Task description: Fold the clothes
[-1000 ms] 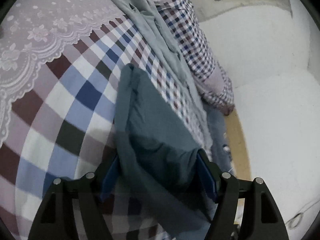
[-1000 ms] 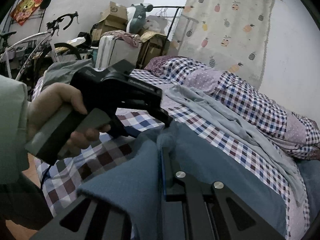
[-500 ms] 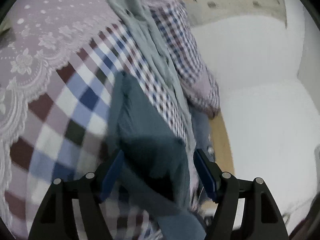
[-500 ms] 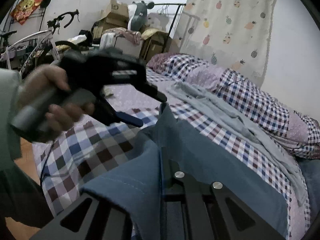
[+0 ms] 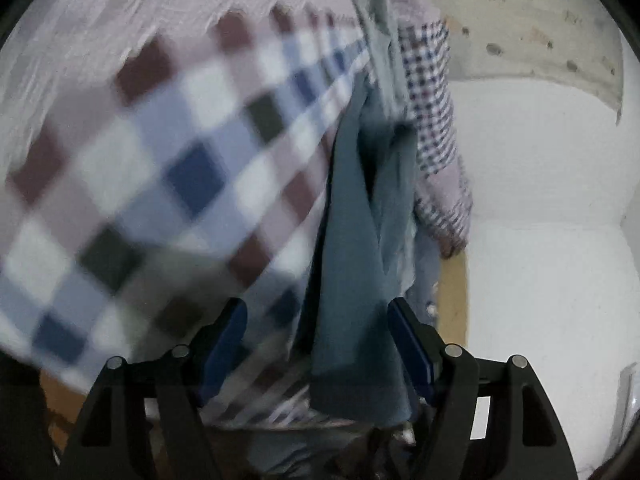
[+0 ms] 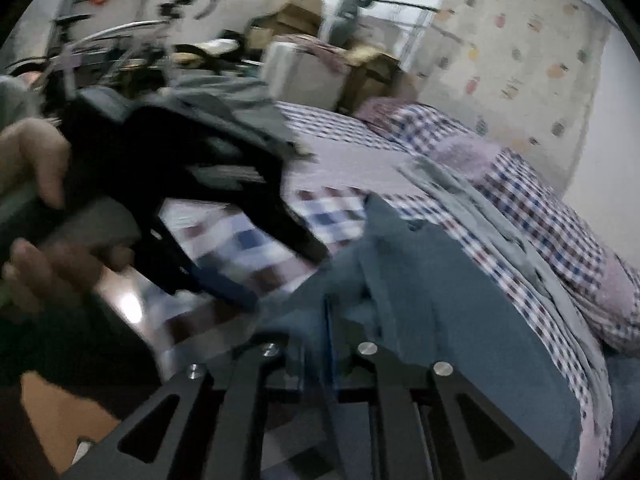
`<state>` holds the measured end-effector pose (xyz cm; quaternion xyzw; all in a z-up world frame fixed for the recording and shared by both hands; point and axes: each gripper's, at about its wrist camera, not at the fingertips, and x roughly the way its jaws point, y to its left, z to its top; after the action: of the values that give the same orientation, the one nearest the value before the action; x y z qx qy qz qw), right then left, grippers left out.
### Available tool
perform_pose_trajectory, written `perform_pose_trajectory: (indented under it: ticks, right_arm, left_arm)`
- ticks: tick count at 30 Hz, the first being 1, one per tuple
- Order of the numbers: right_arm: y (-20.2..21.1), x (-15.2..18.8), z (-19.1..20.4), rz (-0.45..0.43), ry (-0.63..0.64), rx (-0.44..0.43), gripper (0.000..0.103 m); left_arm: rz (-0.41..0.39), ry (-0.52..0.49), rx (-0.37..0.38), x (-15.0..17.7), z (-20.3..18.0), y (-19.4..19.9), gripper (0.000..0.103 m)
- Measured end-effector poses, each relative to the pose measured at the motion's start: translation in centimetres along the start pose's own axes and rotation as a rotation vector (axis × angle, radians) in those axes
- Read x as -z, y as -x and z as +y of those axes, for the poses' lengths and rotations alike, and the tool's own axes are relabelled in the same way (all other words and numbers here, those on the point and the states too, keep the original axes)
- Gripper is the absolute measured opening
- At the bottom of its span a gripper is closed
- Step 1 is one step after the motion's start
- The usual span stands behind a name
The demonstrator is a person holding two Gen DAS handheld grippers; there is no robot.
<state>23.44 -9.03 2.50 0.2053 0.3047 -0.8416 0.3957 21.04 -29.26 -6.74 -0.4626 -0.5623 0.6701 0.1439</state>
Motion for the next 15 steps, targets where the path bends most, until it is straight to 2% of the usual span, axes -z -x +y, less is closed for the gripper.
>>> perform_pose_trajectory:
  ticks: [2,5,7,10,11,12,13,14,15]
  right_arm:
    - [1.5,0.6,1.0,-0.018,0.035,-0.027,0.019]
    - [4.1,1.6,1.1,-0.038,0.050,-0.015,0.034]
    - [5.6,2.6,-0.5,-0.025,0.021,0.042,0.035]
    - [7.8,5.8,-5.5,0.057,-0.111,0.191,0.035]
    - [8.8,7.7,-8.1,0.100,-0.200,0.254,0.035]
    - [9.8,9.2,-10.1,0.131,-0.277,0.295,0.035]
    - [11.0,11.2,-12.4,0.165,-0.381,0.337,0.035]
    - [12.3,13.6,-14.9,0.197,-0.506,0.379,0.035]
    - [13.5,15.7,-16.9,0.212,-0.617,0.403,0.035]
  left_arm:
    - [0.018,0.003,-0.027,0.8,0.5,-0.8,0.076]
    - [0.015,-0.001,-0.025,1.3,0.9,-1.1,0.076]
    - [0.004,0.002,-0.014,1.4,1.1,-1.1,0.076]
    - [-0.007,0.019,0.016,0.9,1.2,-0.9,0.076]
    - [-0.022,0.016,0.010,0.7,1.0,-0.8,0.070]
    - [-0.042,0.009,-0.013,0.8,0.9,-0.2,0.052]
    - [-0.062,0.002,-0.037,0.8,0.9,0.3,0.038]
    - [-0.086,0.000,-0.081,0.7,0.7,0.5,0.012]
    - [-0.109,0.002,-0.105,0.8,0.7,1.0,0.005]
